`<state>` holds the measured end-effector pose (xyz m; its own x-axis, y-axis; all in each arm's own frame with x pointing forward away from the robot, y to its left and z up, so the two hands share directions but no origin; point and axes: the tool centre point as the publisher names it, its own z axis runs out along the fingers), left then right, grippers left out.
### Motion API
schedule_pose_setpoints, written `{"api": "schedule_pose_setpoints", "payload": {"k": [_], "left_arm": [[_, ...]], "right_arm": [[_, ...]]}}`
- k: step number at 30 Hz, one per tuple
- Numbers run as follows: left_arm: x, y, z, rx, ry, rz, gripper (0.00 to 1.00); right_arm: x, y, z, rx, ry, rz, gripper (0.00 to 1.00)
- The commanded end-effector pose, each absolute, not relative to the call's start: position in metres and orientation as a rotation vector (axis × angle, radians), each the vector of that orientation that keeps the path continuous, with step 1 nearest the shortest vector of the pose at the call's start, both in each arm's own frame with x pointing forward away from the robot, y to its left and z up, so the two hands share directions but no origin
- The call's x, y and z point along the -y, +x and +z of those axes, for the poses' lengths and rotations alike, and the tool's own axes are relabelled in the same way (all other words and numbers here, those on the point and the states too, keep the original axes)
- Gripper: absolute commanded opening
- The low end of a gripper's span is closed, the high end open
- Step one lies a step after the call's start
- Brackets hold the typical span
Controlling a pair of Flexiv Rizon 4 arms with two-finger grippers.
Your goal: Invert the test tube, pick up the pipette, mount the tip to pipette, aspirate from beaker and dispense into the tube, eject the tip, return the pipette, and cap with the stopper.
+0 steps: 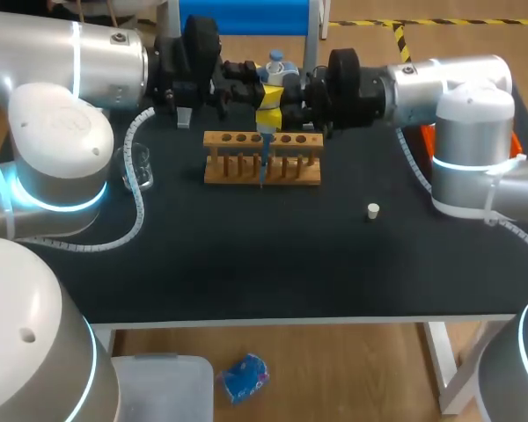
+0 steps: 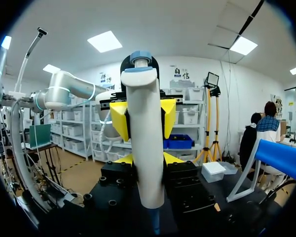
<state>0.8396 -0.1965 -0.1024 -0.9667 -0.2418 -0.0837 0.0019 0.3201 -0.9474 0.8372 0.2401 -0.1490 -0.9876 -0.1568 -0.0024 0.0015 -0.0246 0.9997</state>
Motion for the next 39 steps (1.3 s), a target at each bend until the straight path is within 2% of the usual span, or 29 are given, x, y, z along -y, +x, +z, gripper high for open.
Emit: {"api": "schedule_pose_setpoints", "payload": {"k": [1,3,5,14,21,31,39], "left_arm": [[0.197,0.837,-0.104,-2.375,-0.219,-1.704,0.00],[0.197,0.837,-0.104,-2.375,-0.219,-1.704,0.00],[0.197,0.837,-0.104,-2.375,-0.219,-1.704,1.00],[0.197,0.837,-0.104,-2.375,-0.219,-1.704,1.00],[0.197,0.837,-0.104,-2.375,-0.219,-1.704,1.00],[0.197,0.837,-0.104,-2.375,-0.219,-1.704,1.00],[0.197,0.837,-0.104,-2.375,-0.219,-1.704,1.00]], "right_arm": [[-0.240,0.839,-0.147,2.111,0.171,-2.165,0.00],[-0.241,0.839,-0.147,2.110,0.171,-2.163,0.00],[-0.241,0.839,-0.147,2.110,0.170,-2.161,0.00],[-0.235,0.838,-0.147,2.105,0.159,-2.162,0.00],[-0.202,0.832,-0.144,2.134,0.173,-2.119,0.00],[-0.120,0.821,-0.128,2.137,0.225,-2.075,0.00],[-0.020,0.836,-0.116,2.088,0.229,-2.141,0.00]]}}
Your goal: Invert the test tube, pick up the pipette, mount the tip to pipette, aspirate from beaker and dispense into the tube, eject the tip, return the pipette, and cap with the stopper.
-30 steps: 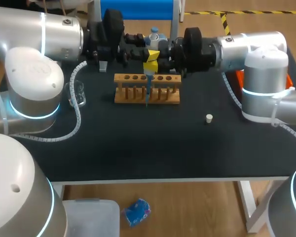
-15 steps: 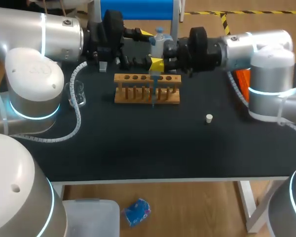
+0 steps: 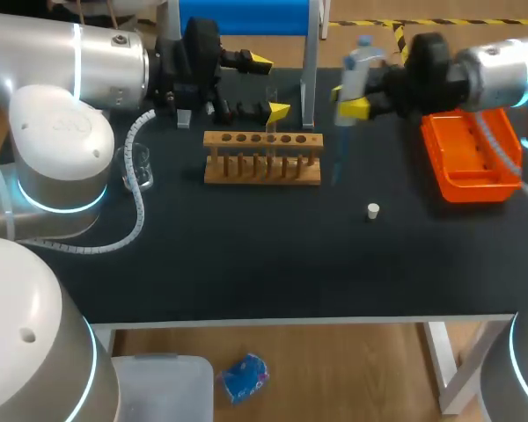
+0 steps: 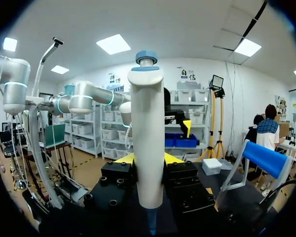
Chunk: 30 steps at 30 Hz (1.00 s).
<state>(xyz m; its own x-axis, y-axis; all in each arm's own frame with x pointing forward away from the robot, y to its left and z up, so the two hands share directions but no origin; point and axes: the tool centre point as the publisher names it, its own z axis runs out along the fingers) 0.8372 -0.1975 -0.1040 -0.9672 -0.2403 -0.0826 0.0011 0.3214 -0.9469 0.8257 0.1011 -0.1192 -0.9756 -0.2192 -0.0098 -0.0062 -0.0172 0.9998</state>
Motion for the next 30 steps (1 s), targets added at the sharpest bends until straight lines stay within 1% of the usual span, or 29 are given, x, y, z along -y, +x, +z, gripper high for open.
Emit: {"api": "schedule_pose_setpoints", "payload": {"k": [1,6,15,30], "left_arm": [[0.197,0.837,-0.104,-2.375,-0.219,-1.704,1.00],[0.197,0.837,-0.104,-2.375,-0.219,-1.704,1.00],[0.197,0.837,-0.104,-2.375,-0.219,-1.704,1.00],[0.197,0.837,-0.104,-2.375,-0.219,-1.704,1.00]], "right_arm": [[-0.008,0.838,-0.114,2.087,0.232,-2.148,0.00],[0.044,0.848,-0.110,2.145,0.246,-2.121,0.00],[0.102,0.860,-0.113,2.184,0.230,-2.104,0.00],[0.146,0.894,-0.150,2.145,0.287,-2.144,0.00]]}}
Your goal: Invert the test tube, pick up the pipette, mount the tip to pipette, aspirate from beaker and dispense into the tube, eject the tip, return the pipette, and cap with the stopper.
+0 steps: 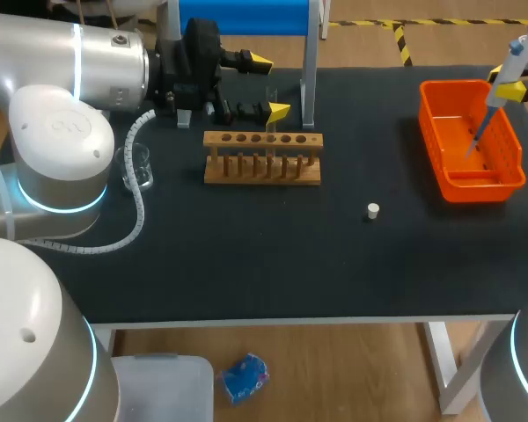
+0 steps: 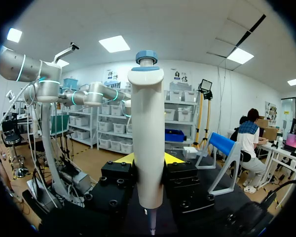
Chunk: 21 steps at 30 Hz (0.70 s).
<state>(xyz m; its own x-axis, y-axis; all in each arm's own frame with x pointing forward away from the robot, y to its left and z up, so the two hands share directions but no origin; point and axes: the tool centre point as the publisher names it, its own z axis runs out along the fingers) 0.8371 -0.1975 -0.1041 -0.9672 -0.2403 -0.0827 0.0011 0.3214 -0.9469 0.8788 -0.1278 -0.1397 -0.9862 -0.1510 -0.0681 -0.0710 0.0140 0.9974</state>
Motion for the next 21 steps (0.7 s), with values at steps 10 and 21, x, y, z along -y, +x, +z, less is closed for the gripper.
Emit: {"api": "schedule_pose_setpoints", "payload": {"k": [10,21], "left_arm": [[0.197,0.837,-0.104,-2.375,-0.219,-1.704,1.00],[0.197,0.837,-0.104,-2.375,-0.219,-1.704,1.00]], "right_arm": [[0.169,0.903,-0.164,2.121,0.290,-2.144,0.00],[0.177,0.907,-0.179,2.088,0.302,-2.152,0.00]]}}
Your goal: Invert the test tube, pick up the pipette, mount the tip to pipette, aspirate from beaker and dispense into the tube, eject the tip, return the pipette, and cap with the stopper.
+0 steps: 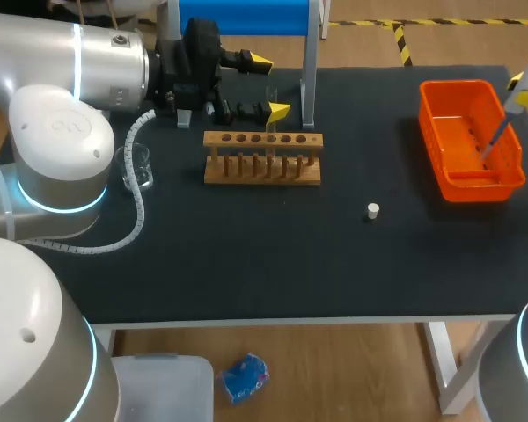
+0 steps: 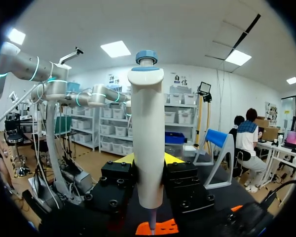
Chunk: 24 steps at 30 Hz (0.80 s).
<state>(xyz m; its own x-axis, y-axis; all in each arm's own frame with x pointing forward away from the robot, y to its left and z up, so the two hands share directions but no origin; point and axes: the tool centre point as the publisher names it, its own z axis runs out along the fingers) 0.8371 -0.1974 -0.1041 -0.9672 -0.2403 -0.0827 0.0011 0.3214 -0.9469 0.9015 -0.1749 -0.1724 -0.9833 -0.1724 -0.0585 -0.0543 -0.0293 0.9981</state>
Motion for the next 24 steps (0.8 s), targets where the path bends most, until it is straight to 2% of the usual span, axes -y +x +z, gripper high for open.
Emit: {"api": "schedule_pose_setpoints", "payload": {"k": [1,24], "left_arm": [[0.1974,0.8367,-0.1043,-2.375,-0.219,-1.704,1.00],[0.1974,0.8367,-0.1043,-2.375,-0.219,-1.704,1.00]], "right_arm": [[0.1758,0.9062,-0.1800,2.090,0.301,-2.145,0.00],[0.1706,0.9051,-0.1839,2.093,0.305,-2.129,0.00]]}}
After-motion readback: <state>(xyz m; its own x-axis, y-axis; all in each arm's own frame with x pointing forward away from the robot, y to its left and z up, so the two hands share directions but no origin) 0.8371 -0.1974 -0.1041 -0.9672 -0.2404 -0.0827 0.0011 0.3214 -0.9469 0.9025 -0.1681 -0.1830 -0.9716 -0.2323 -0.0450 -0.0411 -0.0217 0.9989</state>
